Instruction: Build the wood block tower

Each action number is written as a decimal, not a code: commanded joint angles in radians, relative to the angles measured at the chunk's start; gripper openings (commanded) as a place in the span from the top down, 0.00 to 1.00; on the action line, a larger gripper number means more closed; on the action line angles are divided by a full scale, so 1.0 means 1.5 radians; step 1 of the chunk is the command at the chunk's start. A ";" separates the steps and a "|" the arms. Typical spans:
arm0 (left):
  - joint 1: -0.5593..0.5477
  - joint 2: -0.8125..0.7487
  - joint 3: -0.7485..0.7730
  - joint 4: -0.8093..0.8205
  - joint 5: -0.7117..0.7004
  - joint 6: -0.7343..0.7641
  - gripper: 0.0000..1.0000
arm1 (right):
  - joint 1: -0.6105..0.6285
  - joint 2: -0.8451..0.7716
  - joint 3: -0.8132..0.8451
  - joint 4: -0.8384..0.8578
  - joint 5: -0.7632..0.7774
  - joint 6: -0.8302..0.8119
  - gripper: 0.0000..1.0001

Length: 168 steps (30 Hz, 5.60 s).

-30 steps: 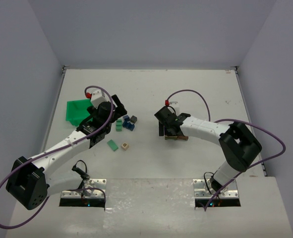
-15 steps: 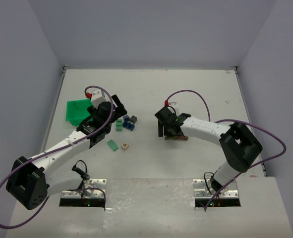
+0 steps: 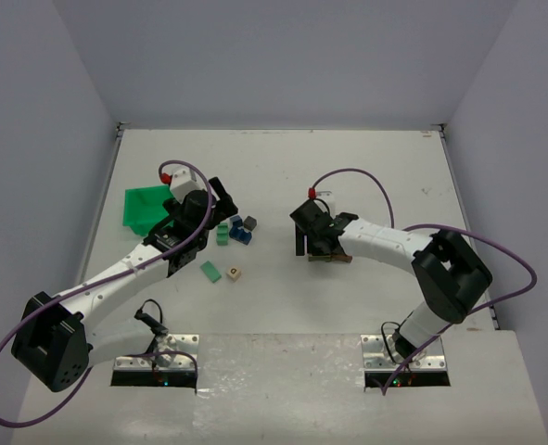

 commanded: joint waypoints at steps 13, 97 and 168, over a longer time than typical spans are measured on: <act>-0.006 -0.003 0.009 0.023 0.004 0.008 0.00 | -0.002 -0.021 -0.001 -0.009 0.071 0.029 0.19; -0.005 -0.025 -0.005 0.027 0.011 0.006 0.00 | -0.012 -0.017 -0.004 -0.001 -0.026 0.064 0.16; -0.005 -0.346 -0.031 -0.557 -0.166 -0.422 0.00 | 0.257 0.419 0.475 0.119 -0.194 -0.271 0.22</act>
